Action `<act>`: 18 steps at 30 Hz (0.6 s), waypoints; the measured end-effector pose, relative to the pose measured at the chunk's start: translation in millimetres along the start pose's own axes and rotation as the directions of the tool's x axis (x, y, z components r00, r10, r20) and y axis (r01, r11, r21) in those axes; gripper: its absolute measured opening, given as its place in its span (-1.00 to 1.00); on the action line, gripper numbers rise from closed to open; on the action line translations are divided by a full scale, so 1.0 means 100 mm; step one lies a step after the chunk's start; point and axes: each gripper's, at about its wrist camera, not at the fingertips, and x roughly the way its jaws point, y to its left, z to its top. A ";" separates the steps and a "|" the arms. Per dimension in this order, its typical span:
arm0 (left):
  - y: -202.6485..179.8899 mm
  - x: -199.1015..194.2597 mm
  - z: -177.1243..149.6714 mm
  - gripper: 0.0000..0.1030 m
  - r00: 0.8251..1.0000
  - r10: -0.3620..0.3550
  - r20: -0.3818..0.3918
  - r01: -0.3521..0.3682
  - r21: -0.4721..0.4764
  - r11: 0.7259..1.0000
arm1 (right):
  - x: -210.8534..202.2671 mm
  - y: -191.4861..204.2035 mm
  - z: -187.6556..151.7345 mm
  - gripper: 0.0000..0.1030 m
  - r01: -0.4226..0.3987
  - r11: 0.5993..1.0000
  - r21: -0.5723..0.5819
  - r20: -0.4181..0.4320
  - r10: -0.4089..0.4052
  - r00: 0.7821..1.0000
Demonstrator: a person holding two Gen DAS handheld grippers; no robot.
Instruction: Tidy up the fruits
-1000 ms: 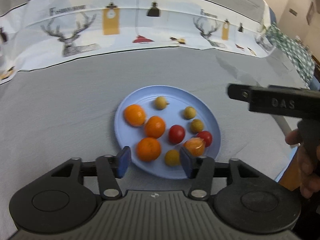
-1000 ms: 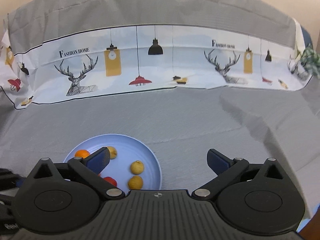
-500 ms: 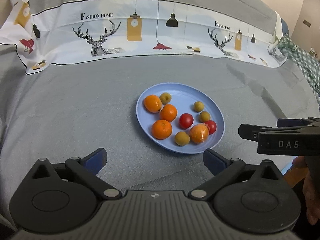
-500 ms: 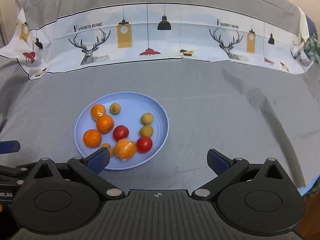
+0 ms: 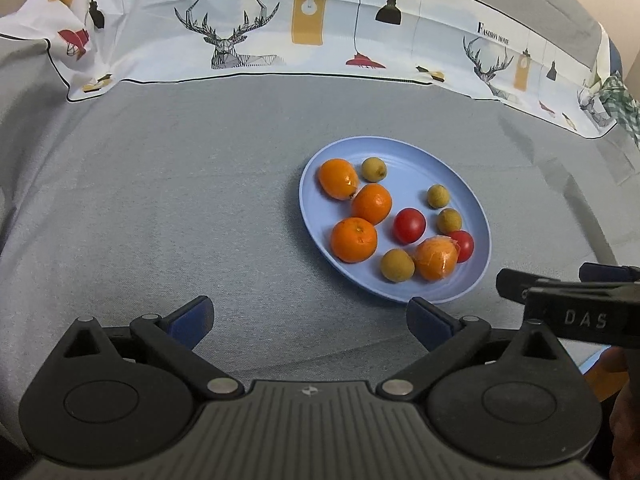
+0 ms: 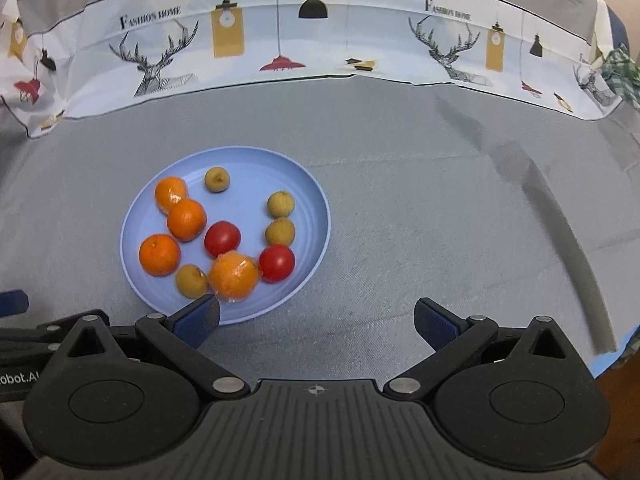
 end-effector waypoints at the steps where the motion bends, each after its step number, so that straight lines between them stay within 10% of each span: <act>1: -0.01 0.00 0.00 0.99 1.000 0.002 0.000 -0.002 0.000 1.000 | 0.01 0.02 -0.01 0.99 0.003 1.000 -0.011 -0.002 -0.003 1.000; 18: -0.03 0.04 0.01 0.99 1.000 0.025 -0.002 -0.025 -0.002 1.000 | 0.04 0.07 -0.01 0.99 0.000 0.999 -0.049 -0.020 -0.001 1.000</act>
